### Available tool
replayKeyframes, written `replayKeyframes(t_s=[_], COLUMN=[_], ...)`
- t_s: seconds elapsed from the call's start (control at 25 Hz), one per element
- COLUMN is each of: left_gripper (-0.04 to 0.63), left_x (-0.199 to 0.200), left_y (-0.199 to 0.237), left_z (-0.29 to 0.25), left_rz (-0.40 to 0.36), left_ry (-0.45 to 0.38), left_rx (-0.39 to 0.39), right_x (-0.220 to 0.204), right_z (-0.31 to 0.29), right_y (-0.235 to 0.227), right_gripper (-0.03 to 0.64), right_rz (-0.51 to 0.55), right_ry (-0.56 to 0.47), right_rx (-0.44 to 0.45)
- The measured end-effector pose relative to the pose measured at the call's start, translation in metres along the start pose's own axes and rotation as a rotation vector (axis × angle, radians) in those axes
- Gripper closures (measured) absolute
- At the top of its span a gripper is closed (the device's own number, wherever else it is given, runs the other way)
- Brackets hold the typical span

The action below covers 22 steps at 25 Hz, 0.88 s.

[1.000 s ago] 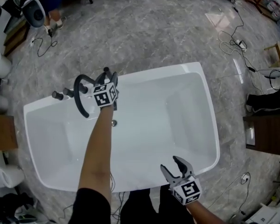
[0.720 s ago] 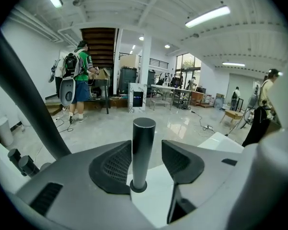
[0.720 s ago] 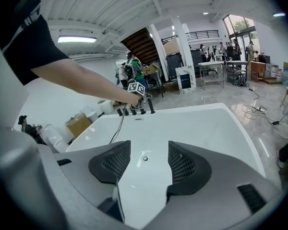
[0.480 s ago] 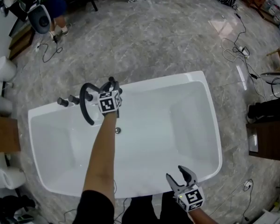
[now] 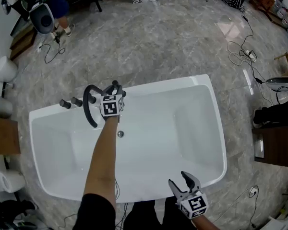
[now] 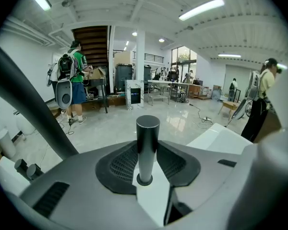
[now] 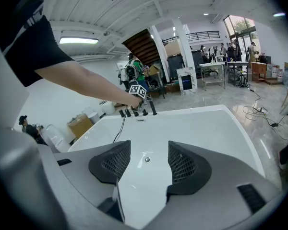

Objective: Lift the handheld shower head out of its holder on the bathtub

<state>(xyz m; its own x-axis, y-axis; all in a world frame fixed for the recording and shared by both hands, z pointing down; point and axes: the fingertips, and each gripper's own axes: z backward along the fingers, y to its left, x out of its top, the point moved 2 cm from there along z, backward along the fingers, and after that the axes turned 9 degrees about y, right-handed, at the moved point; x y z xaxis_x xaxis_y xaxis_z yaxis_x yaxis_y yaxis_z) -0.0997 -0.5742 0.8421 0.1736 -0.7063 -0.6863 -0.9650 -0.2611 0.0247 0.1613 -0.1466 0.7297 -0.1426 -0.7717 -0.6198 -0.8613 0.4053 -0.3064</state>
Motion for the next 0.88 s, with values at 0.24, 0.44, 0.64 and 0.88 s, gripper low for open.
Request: replayKeyframes(t_s=[0.24, 0.44, 0.64, 0.88], left_gripper=[0.479, 0.479, 0.479, 0.479], left_x=[0.017, 0.037, 0.052, 0.089], left_y=[0.007, 0.001, -0.015, -0.018], left_z=[0.026, 0.060, 0.097, 0.140], left_rz=[0.008, -0.034, -0.082, -0.070], left_ry=[-0.044, -0.054, -0.071, -0.121], left_rx=[-0.003, -0.022, -0.041, -0.040], right_x=[0.020, 0.052, 0.073, 0.090], right_z=[0.004, 0.017, 0.045, 0.076], right_y=[0.007, 0.016, 0.032, 0.048], right_gripper=[0.400, 0.400, 0.400, 0.400], right_rz=[0.025, 0.058, 0.076, 0.063], right_ry=[-0.025, -0.064, -0.089, -0.139], right_rx=[0.022, 0.026, 0.028, 0.020])
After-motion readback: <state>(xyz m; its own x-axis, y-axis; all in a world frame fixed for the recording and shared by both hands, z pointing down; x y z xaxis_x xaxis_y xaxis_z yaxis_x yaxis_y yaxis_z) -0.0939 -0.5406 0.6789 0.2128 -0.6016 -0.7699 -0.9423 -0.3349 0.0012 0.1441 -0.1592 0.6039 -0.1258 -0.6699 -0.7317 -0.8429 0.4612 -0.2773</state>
